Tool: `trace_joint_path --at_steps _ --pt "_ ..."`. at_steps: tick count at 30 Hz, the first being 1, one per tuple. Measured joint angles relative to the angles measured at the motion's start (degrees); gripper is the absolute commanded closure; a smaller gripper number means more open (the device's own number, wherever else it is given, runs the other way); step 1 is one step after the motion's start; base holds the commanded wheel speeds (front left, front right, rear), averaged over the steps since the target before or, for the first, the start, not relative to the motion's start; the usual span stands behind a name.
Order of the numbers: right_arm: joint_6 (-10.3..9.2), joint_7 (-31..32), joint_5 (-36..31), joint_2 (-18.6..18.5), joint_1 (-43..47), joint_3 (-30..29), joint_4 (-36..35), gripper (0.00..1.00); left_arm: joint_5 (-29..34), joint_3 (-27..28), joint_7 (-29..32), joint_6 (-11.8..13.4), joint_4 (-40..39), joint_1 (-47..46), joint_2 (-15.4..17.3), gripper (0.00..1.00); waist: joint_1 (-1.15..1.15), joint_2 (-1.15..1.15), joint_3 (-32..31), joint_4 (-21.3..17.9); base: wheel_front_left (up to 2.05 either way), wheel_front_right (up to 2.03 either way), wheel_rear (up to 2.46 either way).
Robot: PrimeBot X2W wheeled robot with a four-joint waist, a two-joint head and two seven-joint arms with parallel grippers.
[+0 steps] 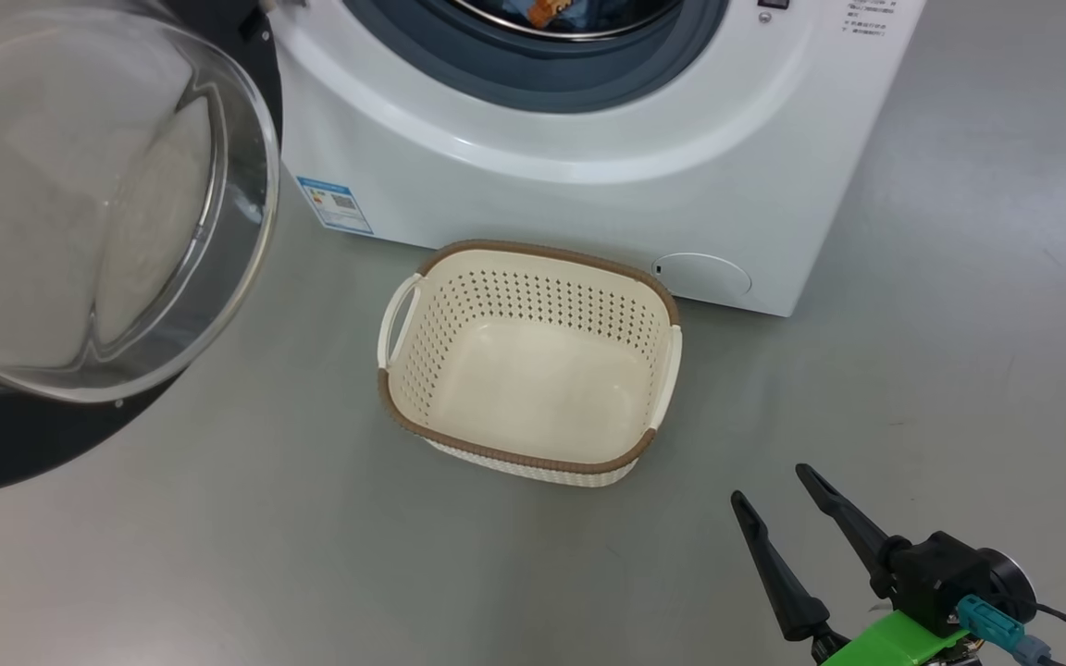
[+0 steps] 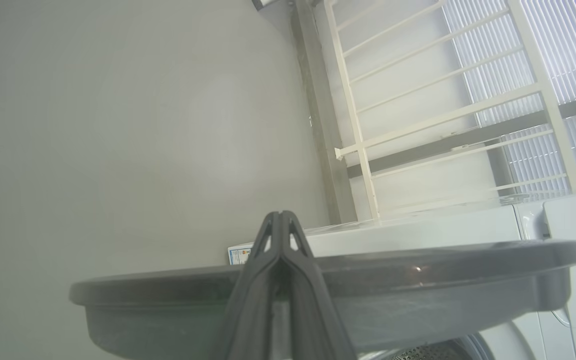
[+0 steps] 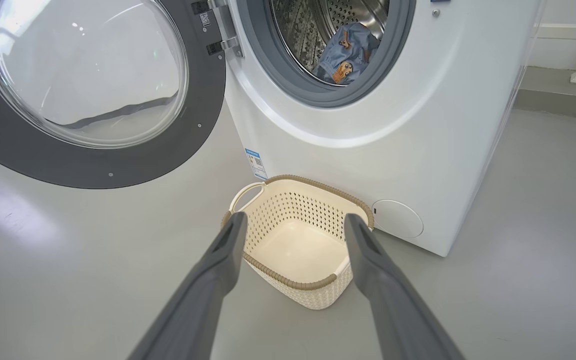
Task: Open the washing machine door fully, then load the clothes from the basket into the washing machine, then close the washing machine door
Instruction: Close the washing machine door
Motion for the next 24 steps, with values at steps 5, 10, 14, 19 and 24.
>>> trace_joint_path --at_steps 5,10,14,19,24 --pt "0.0 0.0 0.0 -0.08 0.03 0.05 -0.14 0.0 0.07 0.09 -3.74 1.29 0.73 -0.1 0.02 1.0 0.0 0.0 -0.18 -0.69 0.0 0.0 0.0" --pt "0.0 0.18 0.0 -0.51 0.13 0.08 -0.34 0.0 1.21 -0.08 -9.54 4.26 1.8 -0.34 0.02 1.0 0.0 0.0 -0.12 -1.24 0.0 0.0 0.0" --pt "0.0 0.24 0.0 -0.75 0.21 0.09 -0.63 0.0 1.41 -0.21 -12.4 5.11 2.19 -1.48 0.23 1.0 0.0 0.0 -0.16 -1.62 0.0 0.0 0.0" --pt "0.0 0.67 0.0 -1.0 0.23 0.14 -0.83 0.0 1.83 -0.27 -15.46 6.17 3.05 -2.18 0.67 1.0 0.0 0.0 -0.25 -2.12 0.0 0.0 0.0" --pt "0.0 0.75 0.0 -1.13 0.24 0.1 -1.26 0.0 2.3 -0.76 -14.26 5.75 3.87 -2.4 0.6 1.0 0.0 0.0 -0.09 -2.29 0.0 0.0 0.0"
